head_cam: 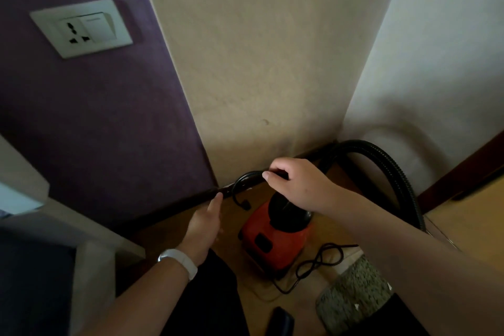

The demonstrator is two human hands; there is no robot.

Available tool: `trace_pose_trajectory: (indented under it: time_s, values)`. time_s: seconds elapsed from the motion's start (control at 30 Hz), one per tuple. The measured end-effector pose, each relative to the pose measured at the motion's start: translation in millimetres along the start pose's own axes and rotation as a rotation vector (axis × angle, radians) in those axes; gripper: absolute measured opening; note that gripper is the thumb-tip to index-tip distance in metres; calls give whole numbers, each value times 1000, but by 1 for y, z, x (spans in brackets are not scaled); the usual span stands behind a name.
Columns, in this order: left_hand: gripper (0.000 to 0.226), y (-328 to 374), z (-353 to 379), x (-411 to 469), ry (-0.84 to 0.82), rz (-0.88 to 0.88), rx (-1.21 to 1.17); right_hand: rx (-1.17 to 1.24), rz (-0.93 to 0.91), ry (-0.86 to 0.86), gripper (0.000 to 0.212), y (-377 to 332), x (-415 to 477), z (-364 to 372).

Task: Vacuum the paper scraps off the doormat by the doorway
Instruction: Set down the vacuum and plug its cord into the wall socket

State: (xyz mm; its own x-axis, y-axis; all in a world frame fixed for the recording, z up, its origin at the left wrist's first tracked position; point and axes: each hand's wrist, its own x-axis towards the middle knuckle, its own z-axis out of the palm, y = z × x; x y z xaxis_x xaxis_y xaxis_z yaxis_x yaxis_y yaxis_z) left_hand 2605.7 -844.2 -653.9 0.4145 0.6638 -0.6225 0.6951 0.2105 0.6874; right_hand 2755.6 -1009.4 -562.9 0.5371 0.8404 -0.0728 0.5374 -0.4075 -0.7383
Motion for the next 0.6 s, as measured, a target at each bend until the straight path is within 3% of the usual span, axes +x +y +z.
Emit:
trace_pose_trajectory:
  time_s: [0.07, 0.13, 0.2, 0.4, 0.5, 0.6]
  values:
    - [71, 0, 5, -1, -191, -198, -140, -3, -1, 9, 34, -2, -1, 2]
    - [82, 5, 12, 1, -353, -229, -245, -9, -1, 18, 32, -3, -3, 4]
    - [78, 15, 19, 4, -396, -216, -369, -29, 1, 28, 33, -4, -6, 4]
    - [22, 51, 31, -1, -287, -195, -710, -4, 17, 38, 35, -5, -17, -5]
    - [24, 64, 24, -1, -155, -141, -913, -40, 19, -3, 37, -4, -23, -5]
    - [28, 70, 5, -1, -99, -31, -973, -70, 49, -14, 37, 2, -25, -5]
